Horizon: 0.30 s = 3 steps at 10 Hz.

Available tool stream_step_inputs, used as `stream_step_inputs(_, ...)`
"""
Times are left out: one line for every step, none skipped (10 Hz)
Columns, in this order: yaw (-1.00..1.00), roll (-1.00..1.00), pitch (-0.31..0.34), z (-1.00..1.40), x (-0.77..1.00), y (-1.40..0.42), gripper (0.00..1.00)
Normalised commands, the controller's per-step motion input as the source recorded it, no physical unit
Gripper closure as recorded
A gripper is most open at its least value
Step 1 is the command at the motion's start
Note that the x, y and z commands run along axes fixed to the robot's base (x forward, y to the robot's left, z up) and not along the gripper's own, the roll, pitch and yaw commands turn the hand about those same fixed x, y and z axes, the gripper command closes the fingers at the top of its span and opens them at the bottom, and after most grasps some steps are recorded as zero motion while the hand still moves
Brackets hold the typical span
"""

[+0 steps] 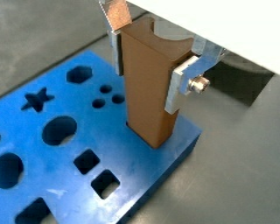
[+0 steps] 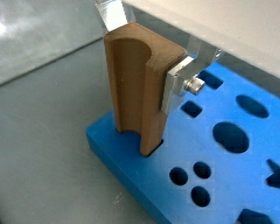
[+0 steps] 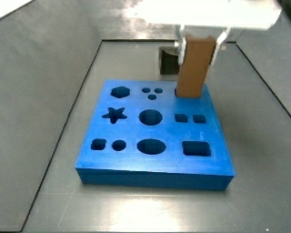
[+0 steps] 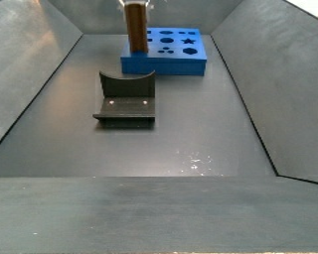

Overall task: Pick up the arch object. Move up. Rotate the arch object. Move to above the board. Insert the arch object.
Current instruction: Insert the arch object.

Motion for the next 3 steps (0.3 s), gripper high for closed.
stream_step_inputs(0.00,0.14,-0.004,-0.85,0.00,0.00,1.00)
stream_step_inputs(0.00,0.15,0.000,-0.84,-0.03,0.00,1.00)
stream_step_inputs(0.00,0.00,0.000,0.00,0.00,0.00,1.00)
